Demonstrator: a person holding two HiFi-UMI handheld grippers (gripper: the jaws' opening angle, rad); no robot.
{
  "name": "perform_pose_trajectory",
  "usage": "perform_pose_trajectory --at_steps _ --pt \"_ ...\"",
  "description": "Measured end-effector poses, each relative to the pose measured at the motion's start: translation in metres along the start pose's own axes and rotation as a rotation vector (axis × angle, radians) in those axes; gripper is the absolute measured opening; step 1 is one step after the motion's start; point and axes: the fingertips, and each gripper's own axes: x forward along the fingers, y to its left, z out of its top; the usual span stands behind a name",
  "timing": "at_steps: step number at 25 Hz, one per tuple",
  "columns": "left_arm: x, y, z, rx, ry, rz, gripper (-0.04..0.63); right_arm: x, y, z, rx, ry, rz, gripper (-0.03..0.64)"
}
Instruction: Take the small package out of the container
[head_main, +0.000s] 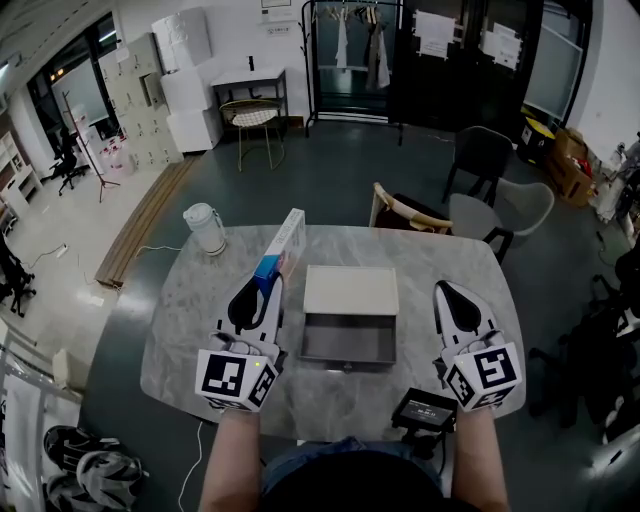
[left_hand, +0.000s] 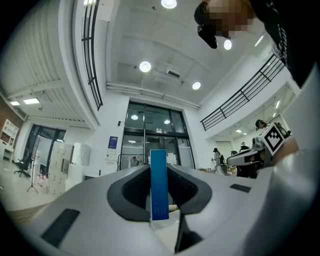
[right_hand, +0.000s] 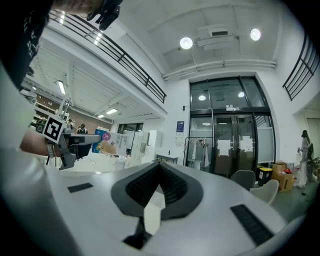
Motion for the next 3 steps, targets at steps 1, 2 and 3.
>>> perform_pose_trajectory --at_steps 1,2,3 --pt "-0.0002 -0.0002 0.0 -0.003 -0.001 0.0 0.094 -0.0004 -0.0001 0.0002 0.002 0.002 -0.003 0.025" --pt "-0.0003 -0.0004 0.0 -0.005 -0.003 0.0 0.094 -0.0008 -0.0002 0.0003 0.003 0.003 -0.006 0.026" --pt "-0.0004 -0.0007 0.0001 -0.008 -0.004 -0.001 0.094 -0.0013 -0.0004 0.0003 0.004 0.004 -0.007 0.025"
